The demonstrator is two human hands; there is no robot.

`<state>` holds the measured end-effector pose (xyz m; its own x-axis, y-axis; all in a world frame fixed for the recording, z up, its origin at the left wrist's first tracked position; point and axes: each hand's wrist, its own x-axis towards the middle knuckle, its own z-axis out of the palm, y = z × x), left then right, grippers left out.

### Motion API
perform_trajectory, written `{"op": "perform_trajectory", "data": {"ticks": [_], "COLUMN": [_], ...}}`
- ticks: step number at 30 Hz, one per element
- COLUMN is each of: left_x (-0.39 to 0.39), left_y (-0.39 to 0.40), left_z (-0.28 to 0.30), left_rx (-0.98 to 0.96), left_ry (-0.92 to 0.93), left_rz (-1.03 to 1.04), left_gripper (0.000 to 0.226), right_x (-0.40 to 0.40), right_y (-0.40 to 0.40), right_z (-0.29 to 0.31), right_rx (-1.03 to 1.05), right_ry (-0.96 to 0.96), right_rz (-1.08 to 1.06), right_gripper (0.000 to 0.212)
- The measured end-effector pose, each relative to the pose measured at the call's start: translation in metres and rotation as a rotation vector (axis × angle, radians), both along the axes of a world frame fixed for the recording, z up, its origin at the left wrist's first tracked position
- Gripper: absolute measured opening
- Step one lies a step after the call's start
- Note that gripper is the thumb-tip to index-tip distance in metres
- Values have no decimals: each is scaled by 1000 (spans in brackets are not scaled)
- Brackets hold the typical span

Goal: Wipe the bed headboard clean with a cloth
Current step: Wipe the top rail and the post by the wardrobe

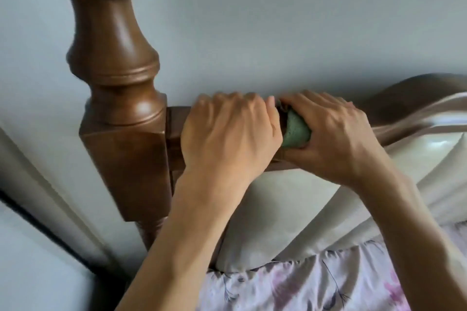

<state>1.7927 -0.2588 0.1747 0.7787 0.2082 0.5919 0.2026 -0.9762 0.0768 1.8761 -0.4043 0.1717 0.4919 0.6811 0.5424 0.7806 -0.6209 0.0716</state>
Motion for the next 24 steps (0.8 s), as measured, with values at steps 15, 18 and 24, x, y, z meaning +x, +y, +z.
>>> {"op": "perform_trajectory", "data": {"ticks": [15, 18, 24], "left_x": [-109, -131, -110], "left_y": [9, 37, 60], "left_z": [-78, -93, -93], "left_rx": [-93, -155, -532], "left_ry": [-347, -567, -429], "left_rz": [-221, -31, -109], "left_gripper": [45, 51, 78], "right_x": [-29, -50, -72], "right_y": [-9, 10, 57], "right_z": [-62, -104, -132], "right_rx": [374, 396, 197], "right_ry": [-212, -315, -218], "right_rz": [116, 157, 264], "right_gripper": [57, 58, 80]}}
